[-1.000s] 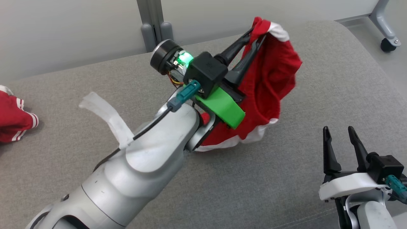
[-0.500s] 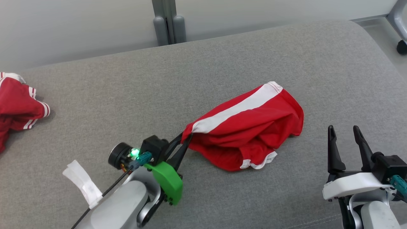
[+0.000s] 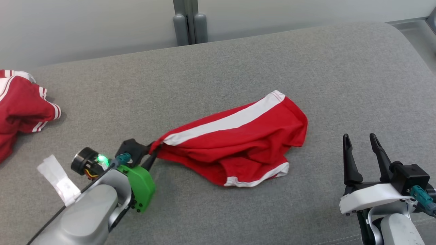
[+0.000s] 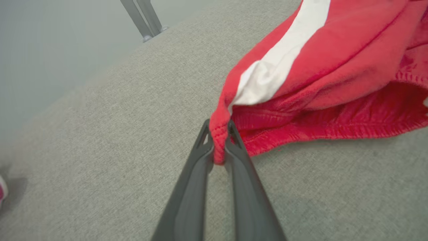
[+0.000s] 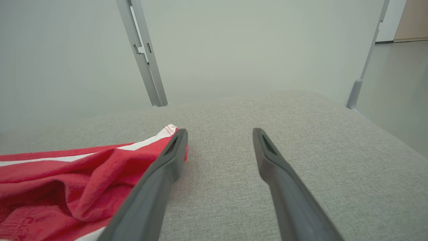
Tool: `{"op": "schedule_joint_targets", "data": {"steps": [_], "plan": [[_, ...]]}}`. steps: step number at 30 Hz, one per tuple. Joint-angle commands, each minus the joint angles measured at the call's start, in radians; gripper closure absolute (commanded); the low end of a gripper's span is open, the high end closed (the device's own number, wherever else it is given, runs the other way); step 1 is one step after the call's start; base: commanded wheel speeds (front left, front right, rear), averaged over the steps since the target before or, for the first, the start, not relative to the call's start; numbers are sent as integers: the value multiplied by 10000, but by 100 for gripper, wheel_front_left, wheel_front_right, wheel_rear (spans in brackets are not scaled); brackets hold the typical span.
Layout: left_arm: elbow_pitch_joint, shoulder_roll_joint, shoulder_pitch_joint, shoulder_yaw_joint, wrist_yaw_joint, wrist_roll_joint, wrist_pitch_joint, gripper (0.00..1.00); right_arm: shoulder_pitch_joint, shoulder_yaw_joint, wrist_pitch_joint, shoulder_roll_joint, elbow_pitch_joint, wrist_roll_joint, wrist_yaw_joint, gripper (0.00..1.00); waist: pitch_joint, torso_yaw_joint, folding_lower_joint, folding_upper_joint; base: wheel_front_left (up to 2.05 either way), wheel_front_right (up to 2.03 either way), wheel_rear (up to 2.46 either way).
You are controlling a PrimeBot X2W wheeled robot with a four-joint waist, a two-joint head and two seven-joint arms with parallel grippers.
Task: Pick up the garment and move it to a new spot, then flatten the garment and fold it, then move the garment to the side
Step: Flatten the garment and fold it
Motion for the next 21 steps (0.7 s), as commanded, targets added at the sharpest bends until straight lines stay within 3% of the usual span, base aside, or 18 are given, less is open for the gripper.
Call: {"op": "schedule_joint_targets", "data": {"steps": [1,5,6,7,8,16,21], "plan": [[145,56,-111,89,143,4,-116,100,-87,-10,-34,-29,9,60,1,0,3,-29,0,-1,0,0,0],[469,-47,-112,441,381,-296,-419,100,-18,-128,-34,-28,14,17,1,0,-14,-33,0,-1,0,0,0],[541,-101,-29,518,429,-403,-485,91,-9,-142,-34,-28,18,9,1,0,-18,-31,0,-1,0,0,0],[610,-191,84,645,516,-550,-598,32,-1,-163,-34,-29,21,3,1,0,-27,-26,0,-1,0,0,0],[672,-251,164,718,579,-620,-663,0,-2,-177,-34,-29,22,1,1,0,-30,-25,0,-1,0,0,0],[879,-711,727,1416,976,-1139,-1221,0,-20,-182,-34,-29,-24,-37,1,0,-81,66,0,-1,0,0,0],[-13,-860,1125,2375,1450,-999,-1314,0,-1,-238,-34,-28,-76,-91,1,0,-177,204,0,-1,0,0,0]]}}
